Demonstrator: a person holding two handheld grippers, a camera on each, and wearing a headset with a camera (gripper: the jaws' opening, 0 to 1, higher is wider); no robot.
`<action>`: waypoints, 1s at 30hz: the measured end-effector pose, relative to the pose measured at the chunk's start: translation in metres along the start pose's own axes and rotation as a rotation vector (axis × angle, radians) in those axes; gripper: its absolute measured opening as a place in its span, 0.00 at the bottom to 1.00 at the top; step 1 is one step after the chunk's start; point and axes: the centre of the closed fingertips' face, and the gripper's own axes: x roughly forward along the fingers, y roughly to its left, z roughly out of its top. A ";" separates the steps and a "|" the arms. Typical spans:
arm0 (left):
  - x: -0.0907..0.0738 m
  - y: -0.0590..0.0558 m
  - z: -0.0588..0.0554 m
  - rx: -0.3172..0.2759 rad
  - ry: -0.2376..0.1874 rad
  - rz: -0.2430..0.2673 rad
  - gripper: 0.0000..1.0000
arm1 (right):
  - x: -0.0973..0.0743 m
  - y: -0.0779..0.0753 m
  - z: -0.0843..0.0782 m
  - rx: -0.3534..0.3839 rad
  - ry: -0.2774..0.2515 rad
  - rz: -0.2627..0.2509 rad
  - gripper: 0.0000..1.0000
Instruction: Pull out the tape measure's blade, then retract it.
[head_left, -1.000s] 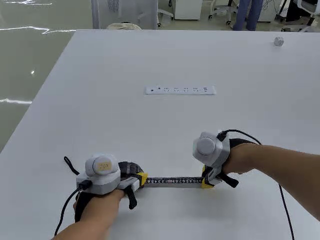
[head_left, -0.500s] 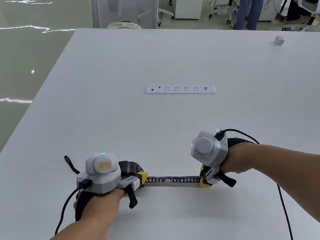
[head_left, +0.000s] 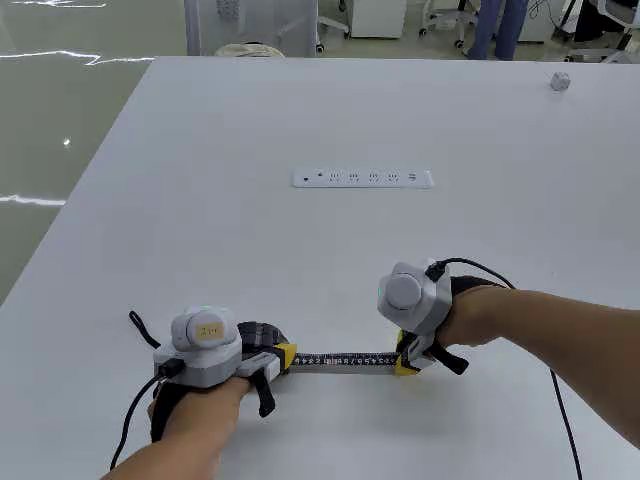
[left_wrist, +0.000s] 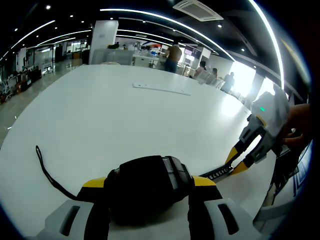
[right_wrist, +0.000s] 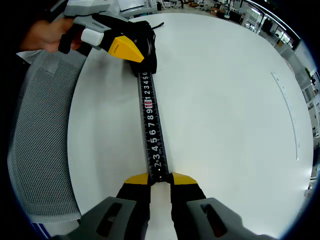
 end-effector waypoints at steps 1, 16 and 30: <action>0.000 0.000 0.000 0.000 0.000 0.000 0.60 | 0.000 0.000 0.000 0.000 -0.001 0.000 0.14; 0.000 0.000 0.000 -0.003 0.001 -0.003 0.60 | 0.002 0.001 0.007 -0.003 -0.007 0.002 0.14; 0.000 0.000 0.000 -0.006 0.001 -0.005 0.60 | 0.004 0.001 0.013 -0.007 -0.009 0.004 0.14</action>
